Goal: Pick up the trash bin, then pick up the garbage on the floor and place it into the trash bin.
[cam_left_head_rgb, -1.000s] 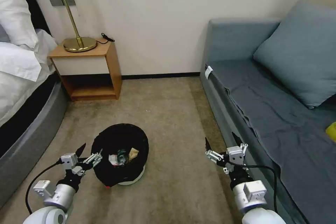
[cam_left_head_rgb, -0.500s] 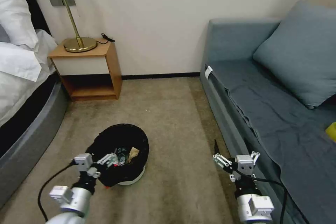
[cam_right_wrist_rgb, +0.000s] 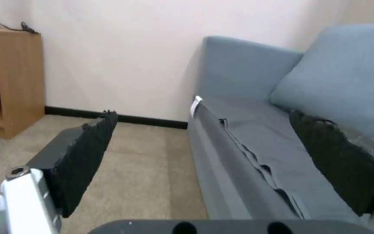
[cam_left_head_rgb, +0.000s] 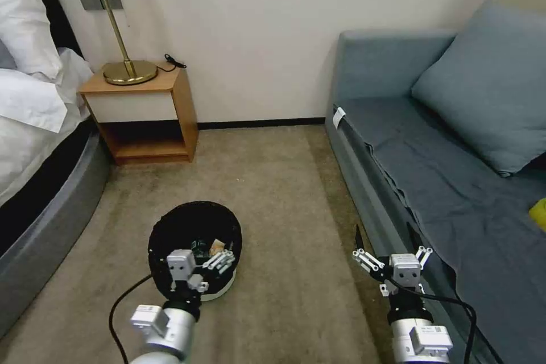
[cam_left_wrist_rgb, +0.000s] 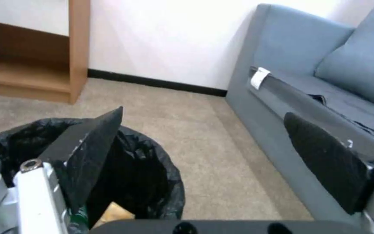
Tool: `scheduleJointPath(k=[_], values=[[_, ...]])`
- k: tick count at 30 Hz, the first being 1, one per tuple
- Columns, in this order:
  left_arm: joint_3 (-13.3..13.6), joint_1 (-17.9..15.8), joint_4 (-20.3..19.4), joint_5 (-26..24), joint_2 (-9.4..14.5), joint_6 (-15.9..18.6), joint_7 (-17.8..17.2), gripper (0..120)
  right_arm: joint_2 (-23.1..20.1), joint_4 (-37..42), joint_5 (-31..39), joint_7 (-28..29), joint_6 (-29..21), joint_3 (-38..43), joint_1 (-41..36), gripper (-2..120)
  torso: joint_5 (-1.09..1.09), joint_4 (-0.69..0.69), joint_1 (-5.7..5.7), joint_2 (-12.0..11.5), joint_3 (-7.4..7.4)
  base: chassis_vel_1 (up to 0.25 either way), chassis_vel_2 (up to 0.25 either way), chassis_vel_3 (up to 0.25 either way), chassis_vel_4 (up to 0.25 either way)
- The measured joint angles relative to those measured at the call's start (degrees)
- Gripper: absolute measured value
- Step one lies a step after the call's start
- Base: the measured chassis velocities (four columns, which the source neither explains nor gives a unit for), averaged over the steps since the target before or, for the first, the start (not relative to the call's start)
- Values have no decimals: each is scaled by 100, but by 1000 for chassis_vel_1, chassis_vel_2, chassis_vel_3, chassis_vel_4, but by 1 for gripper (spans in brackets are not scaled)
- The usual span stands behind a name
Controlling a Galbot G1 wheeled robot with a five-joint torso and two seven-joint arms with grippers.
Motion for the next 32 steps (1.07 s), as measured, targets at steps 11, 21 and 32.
scheduleJointPath(k=[11,21,32], values=[[-57,126,51,347,-80,-442,-1,100,-67,-76,166,-29,16,-39,116,100,0,0,0,0,0,0,0,0,0],[-90,205,103,443,-131,-640,-101,100,-146,-103,281,-65,-27,-14,187,100,0,0,0,0,0,0,0,0,0],[-90,202,109,448,-137,-639,-114,100,-151,-102,269,-77,-70,-8,187,100,-1,0,0,0,0,0,0,0,0]])
